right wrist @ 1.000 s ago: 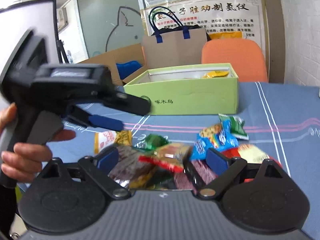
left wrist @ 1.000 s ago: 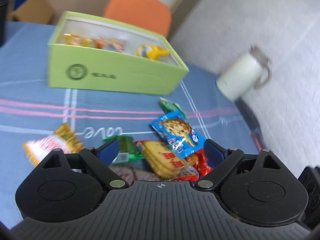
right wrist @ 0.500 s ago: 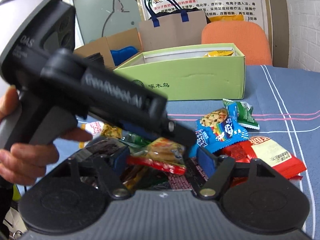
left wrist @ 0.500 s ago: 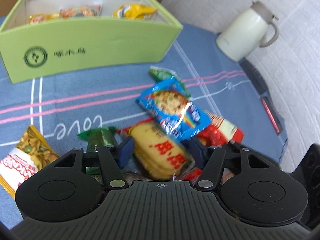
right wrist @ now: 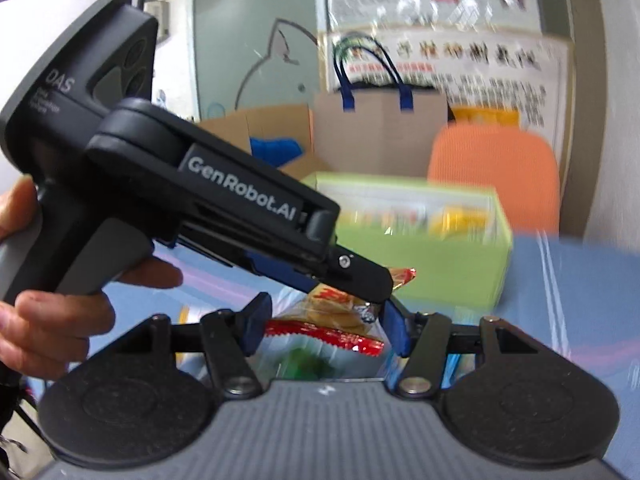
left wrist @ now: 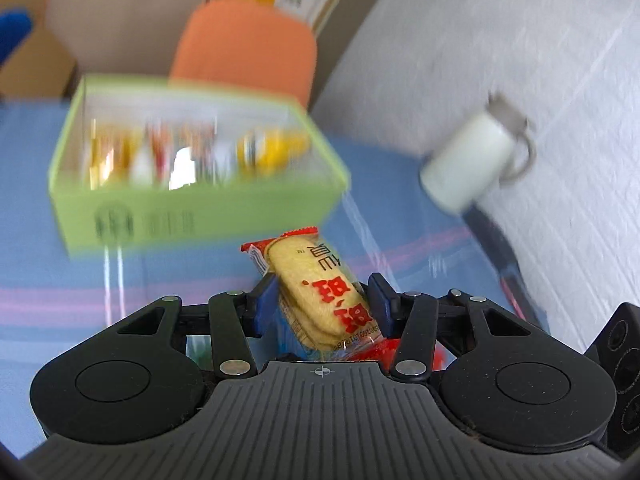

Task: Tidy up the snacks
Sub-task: 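Place the rice cracker packet into the green box and release, then grasp the brown cake packet with the left gripper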

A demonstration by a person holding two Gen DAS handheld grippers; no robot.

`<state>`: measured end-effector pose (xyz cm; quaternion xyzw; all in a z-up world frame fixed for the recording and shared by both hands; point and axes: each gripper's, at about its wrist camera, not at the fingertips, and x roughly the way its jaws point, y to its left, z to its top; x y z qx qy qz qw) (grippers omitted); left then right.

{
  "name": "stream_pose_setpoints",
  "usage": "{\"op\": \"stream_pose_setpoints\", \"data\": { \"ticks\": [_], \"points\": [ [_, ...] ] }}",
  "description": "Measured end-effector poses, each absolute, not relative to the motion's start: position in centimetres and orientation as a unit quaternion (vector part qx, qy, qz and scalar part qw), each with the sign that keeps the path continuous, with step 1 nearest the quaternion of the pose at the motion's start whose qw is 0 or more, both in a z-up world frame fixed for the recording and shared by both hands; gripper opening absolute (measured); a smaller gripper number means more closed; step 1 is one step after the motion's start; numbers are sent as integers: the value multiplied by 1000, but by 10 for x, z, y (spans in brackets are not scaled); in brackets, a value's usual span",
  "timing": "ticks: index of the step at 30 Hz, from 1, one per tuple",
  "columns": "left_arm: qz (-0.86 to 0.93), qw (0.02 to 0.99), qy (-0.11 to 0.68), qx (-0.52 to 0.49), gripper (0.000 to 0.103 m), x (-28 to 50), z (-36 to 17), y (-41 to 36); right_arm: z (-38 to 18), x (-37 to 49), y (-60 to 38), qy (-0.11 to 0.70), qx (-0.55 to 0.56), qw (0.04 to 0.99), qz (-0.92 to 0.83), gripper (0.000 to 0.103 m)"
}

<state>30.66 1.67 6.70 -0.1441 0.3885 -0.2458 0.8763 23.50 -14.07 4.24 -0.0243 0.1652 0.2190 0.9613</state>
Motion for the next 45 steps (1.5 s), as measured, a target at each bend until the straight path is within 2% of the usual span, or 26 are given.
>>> {"op": "stream_pose_setpoints", "data": {
  "ticks": [6, 14, 16, 18, 19, 20, 21, 22, 23, 27, 35, 40, 45],
  "points": [
    [-217, 891, 369, -155, 29, 397, 92, 23, 87, 331, -143, 161, -52, 959, 226, 59],
    [-190, 876, 415, -155, 30, 485, 38, 23, 60, 441, -142, 241, -64, 942, 224, 58],
    [-194, 875, 413, -160, 42, 489, 29, 26, 50, 452, -139, 249, -73, 940, 221, 58],
    [-195, 881, 399, -165, 69, 488, 27, 32, 44, 456, -137, 247, -71, 939, 227, 61],
    [-193, 886, 388, -167, 72, 484, 29, 36, 42, 455, -138, 246, -67, 939, 229, 70],
    [-194, 889, 378, -168, 73, 479, 32, 39, 42, 453, -140, 243, -63, 940, 232, 79],
    [-197, 891, 371, -172, 73, 475, 36, 43, 43, 448, -142, 238, -56, 941, 235, 84],
    [-200, 893, 363, -177, 73, 469, 42, 47, 44, 442, -145, 229, -51, 942, 239, 97],
    [-203, 895, 353, -181, 75, 462, 48, 51, 47, 434, -148, 214, -46, 946, 239, 103],
    [-206, 910, 312, -182, 81, 420, 72, 62, 65, 385, -153, 157, -57, 960, 223, 103],
    [-209, 921, 281, -170, 84, 320, 92, 71, 72, 288, -154, 126, -89, 970, 186, 103],
    [-205, 923, 290, -150, 85, 260, 80, 69, 59, 234, -157, 150, -69, 962, 218, 103],
    [-206, 907, 331, -160, 86, 213, 45, 71, 19, 178, -148, 203, -35, 949, 240, 103]
  ]
}}
